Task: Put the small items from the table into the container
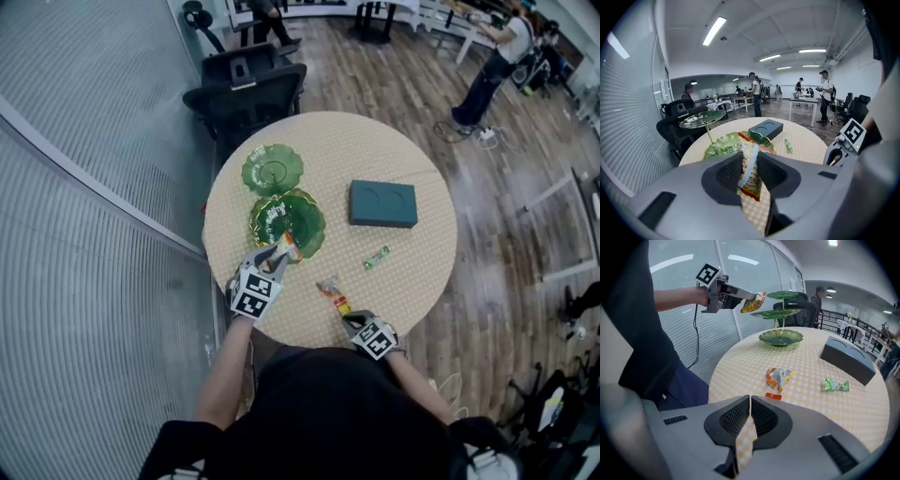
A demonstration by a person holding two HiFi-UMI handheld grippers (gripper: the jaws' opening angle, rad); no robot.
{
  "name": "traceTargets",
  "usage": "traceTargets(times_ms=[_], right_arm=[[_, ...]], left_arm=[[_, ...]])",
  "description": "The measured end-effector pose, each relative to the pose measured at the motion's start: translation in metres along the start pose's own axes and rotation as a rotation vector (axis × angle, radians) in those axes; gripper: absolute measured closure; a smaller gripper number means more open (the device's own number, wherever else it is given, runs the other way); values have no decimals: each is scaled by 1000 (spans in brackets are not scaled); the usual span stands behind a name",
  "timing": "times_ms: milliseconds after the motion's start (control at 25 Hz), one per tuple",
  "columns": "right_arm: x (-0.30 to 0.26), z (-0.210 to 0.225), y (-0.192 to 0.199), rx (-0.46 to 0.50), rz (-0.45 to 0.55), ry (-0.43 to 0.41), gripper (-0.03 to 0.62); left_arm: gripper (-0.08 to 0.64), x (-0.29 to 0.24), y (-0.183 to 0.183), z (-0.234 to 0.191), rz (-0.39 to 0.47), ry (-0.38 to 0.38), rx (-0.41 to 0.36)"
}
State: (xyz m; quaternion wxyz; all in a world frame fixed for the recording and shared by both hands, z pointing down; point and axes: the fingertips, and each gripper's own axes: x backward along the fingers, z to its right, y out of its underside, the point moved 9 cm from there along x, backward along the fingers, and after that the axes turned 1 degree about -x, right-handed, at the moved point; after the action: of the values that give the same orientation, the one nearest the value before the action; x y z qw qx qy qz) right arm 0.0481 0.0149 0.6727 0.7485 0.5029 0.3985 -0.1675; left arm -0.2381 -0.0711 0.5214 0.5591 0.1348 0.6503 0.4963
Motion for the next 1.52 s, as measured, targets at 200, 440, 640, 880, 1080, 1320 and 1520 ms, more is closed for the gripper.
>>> traceTargets(times_ms=[200,440,640,880,1080,1320,1520], right_arm=[[1,7,-1,-7,6,13,563],[11,17,-23,-8,61,25,563],[21,27,-73,28,142,35,563],[23,34,-121,93,200,27,563],[23,32,-134,118,198,15,563],[26,29,-141,144,183,3,562],[28,30,-139,144,185,5,563]], left_arm=[[460,-16,3,-9,-47,6,-23],[456,-36,-6,-20,-144,35,-41],[456,-54,-11,-24,-188,44,-63],[456,-63,-12,-23,-200,31,-67],[415,-57,-14,-23,-134,-2,-56],[403,-34,-17,-19,-42,-31,-17],[404,-9,1,-1,-51,-36,1]])
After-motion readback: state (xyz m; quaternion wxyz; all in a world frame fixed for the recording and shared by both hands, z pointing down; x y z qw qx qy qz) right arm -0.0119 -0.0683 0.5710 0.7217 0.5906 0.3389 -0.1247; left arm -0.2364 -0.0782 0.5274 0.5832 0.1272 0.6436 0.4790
